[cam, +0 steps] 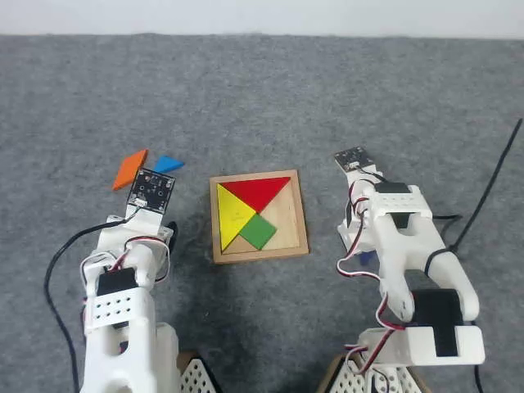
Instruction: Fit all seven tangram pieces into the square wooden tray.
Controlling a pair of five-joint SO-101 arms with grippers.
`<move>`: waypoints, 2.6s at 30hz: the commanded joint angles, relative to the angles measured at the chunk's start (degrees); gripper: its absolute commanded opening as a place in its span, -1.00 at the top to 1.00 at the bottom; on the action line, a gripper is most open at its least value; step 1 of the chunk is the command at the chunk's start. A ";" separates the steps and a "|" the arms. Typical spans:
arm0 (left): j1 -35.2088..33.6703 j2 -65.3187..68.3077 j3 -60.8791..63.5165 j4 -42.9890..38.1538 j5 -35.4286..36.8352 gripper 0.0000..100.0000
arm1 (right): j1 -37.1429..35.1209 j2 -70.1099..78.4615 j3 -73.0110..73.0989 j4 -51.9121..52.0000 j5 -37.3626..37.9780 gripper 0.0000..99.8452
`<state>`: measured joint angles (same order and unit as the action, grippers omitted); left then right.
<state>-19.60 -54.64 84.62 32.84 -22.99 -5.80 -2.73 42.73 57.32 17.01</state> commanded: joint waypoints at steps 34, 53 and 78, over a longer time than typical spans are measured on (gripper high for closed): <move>0.09 -1.41 -0.48 -1.32 -0.53 0.52 | -0.40 -13.85 -2.11 8.48 -6.07 0.58; 0.18 -1.41 -0.48 -1.32 -0.53 0.52 | -1.71 2.95 -4.92 3.38 -2.90 0.58; 0.18 -1.41 -0.48 -1.32 -0.53 0.52 | -1.45 2.24 -9.85 2.95 -2.73 0.91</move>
<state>-19.60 -54.64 84.62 32.84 -22.99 -8.18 0.26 36.13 60.48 13.49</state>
